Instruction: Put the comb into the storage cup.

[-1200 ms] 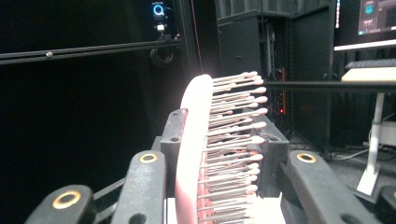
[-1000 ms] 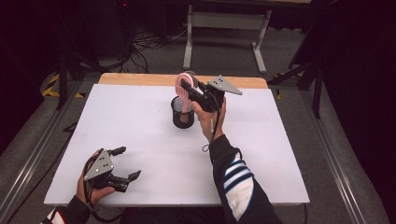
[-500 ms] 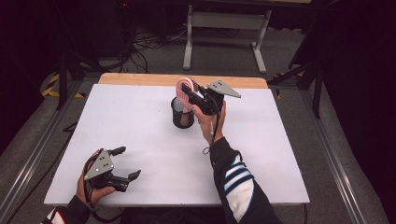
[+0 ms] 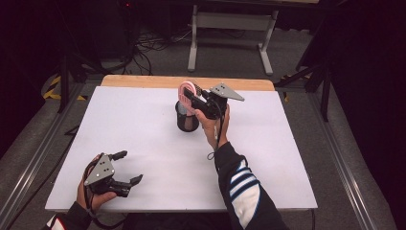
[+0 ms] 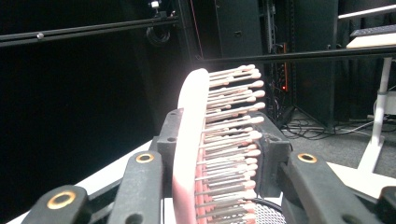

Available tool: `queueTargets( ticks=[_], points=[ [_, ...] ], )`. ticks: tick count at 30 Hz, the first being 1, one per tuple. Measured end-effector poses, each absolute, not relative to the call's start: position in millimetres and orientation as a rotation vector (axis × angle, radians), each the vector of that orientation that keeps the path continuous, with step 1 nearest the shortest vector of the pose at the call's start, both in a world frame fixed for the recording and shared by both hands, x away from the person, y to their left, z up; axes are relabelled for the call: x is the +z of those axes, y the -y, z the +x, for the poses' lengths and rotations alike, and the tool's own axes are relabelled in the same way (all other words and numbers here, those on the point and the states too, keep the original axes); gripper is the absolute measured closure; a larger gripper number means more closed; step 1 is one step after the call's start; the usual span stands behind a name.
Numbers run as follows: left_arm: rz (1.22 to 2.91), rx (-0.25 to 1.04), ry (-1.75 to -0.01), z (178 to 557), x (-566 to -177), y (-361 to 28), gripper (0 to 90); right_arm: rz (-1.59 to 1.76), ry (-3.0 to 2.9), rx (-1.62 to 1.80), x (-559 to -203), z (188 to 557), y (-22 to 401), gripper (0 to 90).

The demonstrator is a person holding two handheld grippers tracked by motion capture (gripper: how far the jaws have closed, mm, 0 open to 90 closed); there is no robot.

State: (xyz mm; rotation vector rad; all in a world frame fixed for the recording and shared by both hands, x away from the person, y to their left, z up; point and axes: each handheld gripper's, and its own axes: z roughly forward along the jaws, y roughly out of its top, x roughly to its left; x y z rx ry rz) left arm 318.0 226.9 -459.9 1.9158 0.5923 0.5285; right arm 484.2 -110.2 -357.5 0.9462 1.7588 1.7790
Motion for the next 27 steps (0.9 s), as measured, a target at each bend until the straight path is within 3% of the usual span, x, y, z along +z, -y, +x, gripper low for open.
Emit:
queueTargets(
  ticks=[27],
  points=[
    [1.93,0.527,-0.585,319.1,-460.3,-225.8,5.6,0.963,-1.804,1.578,-373.3,484.2,122.9,55.8]
  ],
)
